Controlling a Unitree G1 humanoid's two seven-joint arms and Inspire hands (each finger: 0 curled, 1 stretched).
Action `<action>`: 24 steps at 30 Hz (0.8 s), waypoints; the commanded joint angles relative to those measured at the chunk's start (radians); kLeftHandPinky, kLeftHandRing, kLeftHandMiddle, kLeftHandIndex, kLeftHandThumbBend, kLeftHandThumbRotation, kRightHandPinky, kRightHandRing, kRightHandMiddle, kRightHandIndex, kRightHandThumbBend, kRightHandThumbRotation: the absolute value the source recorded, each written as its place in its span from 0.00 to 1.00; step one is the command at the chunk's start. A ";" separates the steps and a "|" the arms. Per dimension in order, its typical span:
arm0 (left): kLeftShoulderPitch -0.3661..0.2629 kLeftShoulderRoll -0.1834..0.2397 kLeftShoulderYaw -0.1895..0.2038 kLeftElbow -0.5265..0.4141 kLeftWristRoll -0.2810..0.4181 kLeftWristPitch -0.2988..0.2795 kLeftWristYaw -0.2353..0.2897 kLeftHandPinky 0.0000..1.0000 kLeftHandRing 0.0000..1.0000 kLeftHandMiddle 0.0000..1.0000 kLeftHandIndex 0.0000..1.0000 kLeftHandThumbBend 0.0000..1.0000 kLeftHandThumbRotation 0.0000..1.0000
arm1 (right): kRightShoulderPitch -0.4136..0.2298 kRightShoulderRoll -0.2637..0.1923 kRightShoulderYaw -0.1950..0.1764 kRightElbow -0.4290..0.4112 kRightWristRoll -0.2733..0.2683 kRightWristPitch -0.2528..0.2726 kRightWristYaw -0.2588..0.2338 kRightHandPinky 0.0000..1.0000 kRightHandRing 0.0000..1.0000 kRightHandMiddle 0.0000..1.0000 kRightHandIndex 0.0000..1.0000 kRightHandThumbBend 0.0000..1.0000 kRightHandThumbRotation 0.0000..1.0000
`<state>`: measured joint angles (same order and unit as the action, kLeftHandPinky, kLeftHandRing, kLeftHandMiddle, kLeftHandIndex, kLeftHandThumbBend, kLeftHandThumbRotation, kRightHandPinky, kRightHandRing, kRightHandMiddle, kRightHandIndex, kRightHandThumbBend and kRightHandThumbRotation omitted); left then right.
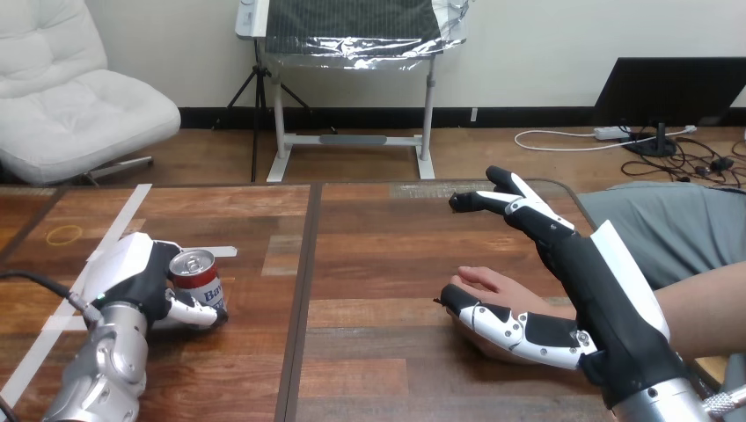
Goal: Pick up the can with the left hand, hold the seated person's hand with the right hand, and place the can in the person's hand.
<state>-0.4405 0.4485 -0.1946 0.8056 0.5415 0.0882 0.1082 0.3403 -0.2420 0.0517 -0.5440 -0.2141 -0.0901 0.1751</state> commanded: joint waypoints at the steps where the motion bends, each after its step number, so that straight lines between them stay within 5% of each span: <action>1: -0.017 0.036 -0.016 -0.088 0.022 0.018 -0.010 0.45 0.52 0.57 0.59 0.79 0.00 | -0.067 -0.006 -0.014 -0.038 0.004 -0.001 0.002 0.93 0.96 0.97 0.77 0.59 0.00; 24: 0.015 0.035 0.010 -0.111 0.003 -0.064 0.058 0.37 0.43 0.50 0.52 0.76 0.00 | -0.066 -0.002 -0.012 -0.042 0.010 0.013 0.001 0.93 0.96 0.97 0.76 0.59 0.00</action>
<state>-0.3946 0.4594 -0.1946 0.7365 0.5476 0.0718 0.1273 0.3307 -0.2416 0.0518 -0.5440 -0.2135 -0.0728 0.1757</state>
